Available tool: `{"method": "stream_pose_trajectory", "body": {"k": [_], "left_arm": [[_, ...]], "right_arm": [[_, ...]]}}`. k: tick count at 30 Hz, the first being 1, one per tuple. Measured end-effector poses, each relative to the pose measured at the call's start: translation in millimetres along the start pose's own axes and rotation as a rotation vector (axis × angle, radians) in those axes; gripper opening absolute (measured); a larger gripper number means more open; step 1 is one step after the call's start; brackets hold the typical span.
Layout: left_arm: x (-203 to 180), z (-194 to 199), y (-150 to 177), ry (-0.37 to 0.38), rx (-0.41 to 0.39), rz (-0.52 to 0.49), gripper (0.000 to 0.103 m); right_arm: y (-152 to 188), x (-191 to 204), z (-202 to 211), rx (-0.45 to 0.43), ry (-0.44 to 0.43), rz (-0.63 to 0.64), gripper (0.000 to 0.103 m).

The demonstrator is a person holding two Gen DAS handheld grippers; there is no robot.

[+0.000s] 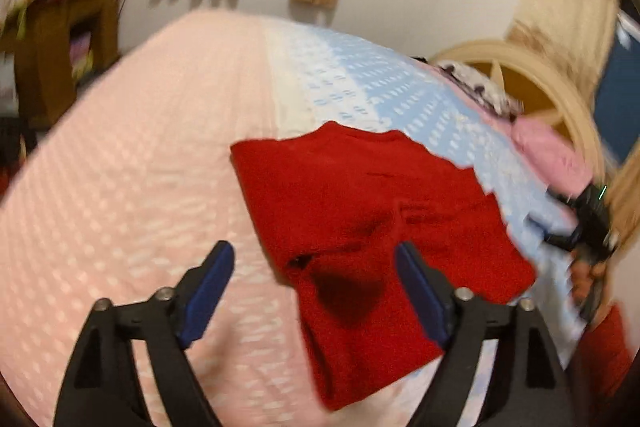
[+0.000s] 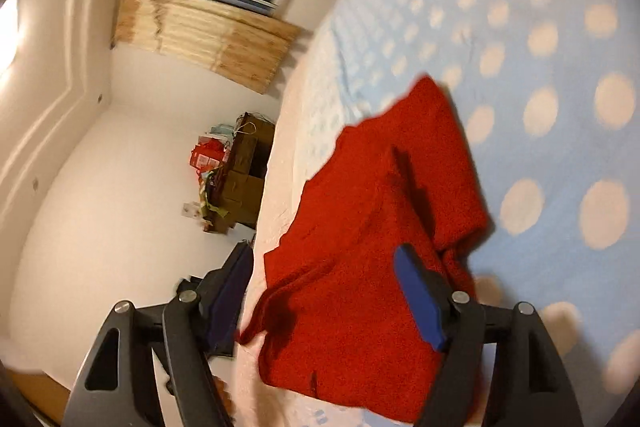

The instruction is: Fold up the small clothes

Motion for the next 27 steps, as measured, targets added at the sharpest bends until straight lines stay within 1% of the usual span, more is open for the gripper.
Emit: {"method": "stream_pose_trajectory", "body": {"k": [1, 3, 4, 6, 8, 10, 12, 15, 16, 17, 18, 20, 21, 22, 23, 27], "left_arm": [[-2, -2, 2, -0.014, 0.009, -0.046, 0.092], [-6, -10, 12, -0.04, 0.052, -0.143, 0.092], [-6, -14, 14, -0.046, 0.071, -0.165, 0.092], [-4, -23, 14, -0.06, 0.099, -0.184, 0.092], [-2, -32, 7, -0.07, 0.086, -0.163, 0.092], [3, -34, -1, -0.059, 0.044, -0.098, 0.092], [8, -39, -8, -0.06, 0.004, -0.043, 0.09], [10, -47, -16, -0.063, -0.041, -0.015, 0.084], [10, -50, -16, -0.056, -0.046, -0.009, 0.078], [10, -55, -17, -0.047, -0.044, -0.003, 0.067], [10, -59, -17, -0.032, -0.037, 0.003, 0.06], [10, -69, -15, -0.005, -0.018, 0.017, 0.03], [10, -72, -14, -0.002, -0.012, 0.024, 0.024], [11, -75, -12, 0.001, -0.007, 0.031, 0.018], [11, -75, -10, 0.006, -0.008, 0.033, 0.018], [8, -77, -8, 0.005, -0.01, 0.034, 0.018]], "right_arm": [[5, 6, 9, -0.037, 0.068, 0.087, 0.073], [17, 19, 18, -0.073, 0.203, 0.266, 0.073], [23, 20, 20, -0.081, 0.244, 0.318, 0.073], [33, 26, 24, -0.097, 0.296, 0.396, 0.073], [37, 29, 22, -0.109, 0.322, 0.431, 0.073], [40, 34, 18, -0.124, 0.337, 0.449, 0.073], [44, 28, 17, -0.134, 0.339, 0.461, 0.073], [46, 32, 14, -0.148, 0.358, 0.478, 0.073], [45, 32, 11, -0.152, 0.368, 0.479, 0.073], [44, 31, 8, -0.155, 0.378, 0.478, 0.073], [43, 29, 7, -0.154, 0.388, 0.476, 0.072], [41, 29, 4, -0.155, 0.417, 0.476, 0.07], [39, 29, 2, -0.159, 0.432, 0.484, 0.066], [36, 30, 0, -0.161, 0.439, 0.491, 0.064], [34, 32, -3, -0.16, 0.444, 0.501, 0.062], [24, 37, -29, -0.15, 0.487, 0.549, 0.062]]}}
Point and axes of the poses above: each gripper's, at about its wrist camera, not at the fingertips, and z roughly against the way its jaws point, x to its left, y to its underside, the point moved 4 cm from there along -z, roughly the way its jaws point, and after that the axes turned 15 degrees about y, right-handed, at the moved point
